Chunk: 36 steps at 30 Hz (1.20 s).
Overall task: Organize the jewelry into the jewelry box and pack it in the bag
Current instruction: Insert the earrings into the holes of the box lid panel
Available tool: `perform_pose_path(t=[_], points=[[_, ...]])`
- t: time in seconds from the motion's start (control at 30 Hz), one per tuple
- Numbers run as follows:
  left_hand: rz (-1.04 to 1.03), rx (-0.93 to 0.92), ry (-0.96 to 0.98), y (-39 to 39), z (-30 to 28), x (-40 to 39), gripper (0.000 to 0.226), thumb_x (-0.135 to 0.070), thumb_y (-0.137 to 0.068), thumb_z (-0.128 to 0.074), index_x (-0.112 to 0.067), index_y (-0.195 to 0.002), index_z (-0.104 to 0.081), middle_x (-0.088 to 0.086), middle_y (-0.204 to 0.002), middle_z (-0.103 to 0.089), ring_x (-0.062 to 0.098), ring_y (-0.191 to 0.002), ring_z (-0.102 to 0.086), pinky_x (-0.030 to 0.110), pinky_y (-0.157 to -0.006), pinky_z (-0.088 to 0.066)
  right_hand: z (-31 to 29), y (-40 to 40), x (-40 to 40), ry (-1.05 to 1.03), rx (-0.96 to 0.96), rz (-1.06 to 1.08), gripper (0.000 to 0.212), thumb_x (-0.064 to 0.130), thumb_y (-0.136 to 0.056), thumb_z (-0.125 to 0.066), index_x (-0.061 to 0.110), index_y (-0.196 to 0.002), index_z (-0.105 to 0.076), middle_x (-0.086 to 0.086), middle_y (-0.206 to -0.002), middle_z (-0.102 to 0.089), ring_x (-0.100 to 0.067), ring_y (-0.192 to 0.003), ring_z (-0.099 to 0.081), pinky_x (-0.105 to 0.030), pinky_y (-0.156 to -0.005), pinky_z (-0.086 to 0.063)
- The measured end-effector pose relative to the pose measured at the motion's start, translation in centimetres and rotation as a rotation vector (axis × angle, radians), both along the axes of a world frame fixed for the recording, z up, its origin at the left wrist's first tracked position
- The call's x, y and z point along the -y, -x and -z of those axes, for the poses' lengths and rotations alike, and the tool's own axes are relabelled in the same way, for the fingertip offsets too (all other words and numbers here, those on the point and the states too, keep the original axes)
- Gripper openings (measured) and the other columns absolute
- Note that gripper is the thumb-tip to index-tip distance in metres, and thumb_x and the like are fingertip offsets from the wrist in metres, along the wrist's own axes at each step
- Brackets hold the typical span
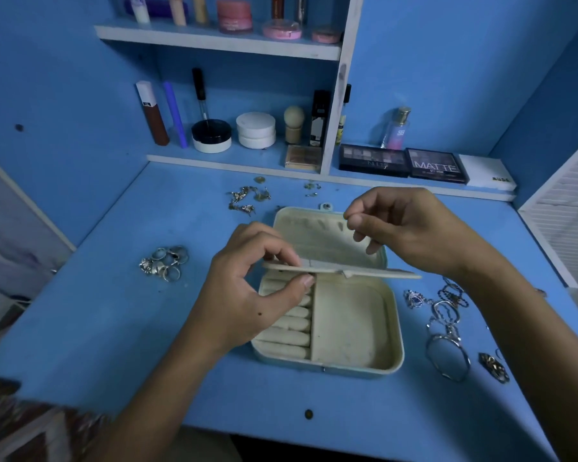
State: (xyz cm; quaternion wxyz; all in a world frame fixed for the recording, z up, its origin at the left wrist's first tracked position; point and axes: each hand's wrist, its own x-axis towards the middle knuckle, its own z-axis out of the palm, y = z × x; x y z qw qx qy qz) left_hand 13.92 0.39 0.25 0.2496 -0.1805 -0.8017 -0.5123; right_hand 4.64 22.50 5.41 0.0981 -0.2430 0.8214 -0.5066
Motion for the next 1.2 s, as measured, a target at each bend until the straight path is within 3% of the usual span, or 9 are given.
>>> perform_pose_path(t=[0.2, 0.37, 0.5, 0.7, 0.8, 0.93, 1.2], points=[[0.013, -0.029, -0.002, -0.4, 0.8, 0.2, 0.021, -0.025, -0.075, -0.077, -0.03, -0.086, -0.06, -0.015, -0.089, -0.056, 0.019, -0.084, -0.056, 0.02, -0.076, -0.041, 0.5, -1.1, 0.3, -0.083, 0.02, -0.04, 0.006, 0.021, -0.09, -0.069, 0.016, -0.089, -0.071, -0.002, -0.073, -0.069, -0.006, -0.066, -0.062, -0.023, -0.062, -0.057], [0.012, -0.045, 0.015, -0.4, 1.1, 0.4, 0.021, -0.024, -0.074, -0.077, -0.029, -0.086, -0.061, -0.015, -0.09, -0.056, 0.02, -0.085, -0.056, 0.023, -0.076, -0.042, 0.4, -1.2, 0.3, -0.152, 0.041, -0.097, 0.006, 0.025, -0.092, -0.068, 0.021, -0.09, -0.073, -0.005, -0.077, -0.069, -0.016, -0.069, -0.059, -0.031, -0.066, -0.053], [0.004, -0.058, 0.025, -0.4, 1.2, 0.5, 0.021, -0.023, -0.073, -0.077, -0.028, -0.086, -0.061, -0.011, -0.089, -0.057, 0.019, -0.084, -0.055, 0.023, -0.076, -0.041, 0.0, -1.3, 0.5, -0.161, 0.051, -0.165, 0.005, 0.018, -0.092, -0.068, 0.02, -0.09, -0.073, 0.01, -0.076, -0.07, -0.002, -0.071, -0.061, -0.013, -0.068, -0.046], [0.004, -0.06, 0.03, -0.4, 1.3, 0.4, 0.02, -0.023, -0.074, -0.076, -0.027, -0.085, -0.06, -0.01, -0.088, -0.057, 0.018, -0.084, -0.054, 0.02, -0.076, -0.039, -1.0, -1.7, 1.2, -0.181, 0.072, -0.252, 0.005, 0.015, -0.091, -0.069, 0.016, -0.092, -0.073, 0.016, -0.079, -0.071, 0.004, -0.075, -0.062, -0.008, -0.072, -0.044], [0.007, -0.065, 0.032, -0.4, 1.3, 0.4, 0.02, -0.022, -0.074, -0.076, -0.026, -0.085, -0.06, -0.008, -0.087, -0.057, 0.019, -0.084, -0.054, 0.02, -0.076, -0.039, -1.5, -1.8, 1.6, -0.202, 0.059, -0.275, 0.005, 0.018, -0.091, -0.068, 0.019, -0.092, -0.073, 0.012, -0.085, -0.073, -0.002, -0.078, -0.063, -0.012, -0.073, -0.046], [0.011, -0.07, 0.035, -0.3, 1.3, 0.4, 0.02, -0.022, -0.074, -0.076, -0.027, -0.086, -0.061, -0.009, -0.088, -0.057, 0.02, -0.084, -0.054, 0.024, -0.075, -0.04, -1.9, -2.0, 2.1, -0.241, 0.062, -0.321, 0.005, 0.021, -0.093, -0.068, 0.021, -0.092, -0.073, 0.001, -0.085, -0.073, -0.021, -0.08, -0.066, -0.029, -0.075, -0.052], [0.009, -0.073, 0.041, -0.4, 1.3, 0.4, 0.019, -0.022, -0.074, -0.076, -0.026, -0.086, -0.061, -0.008, -0.088, -0.057, 0.021, -0.083, -0.054, 0.024, -0.075, -0.039, -2.4, -2.0, 2.7, -0.289, 0.08, -0.394, 0.006, 0.024, -0.093, -0.068, 0.021, -0.092, -0.073, 0.016, -0.073, -0.069, -0.001, -0.07, -0.061, -0.013, -0.069, -0.046]])
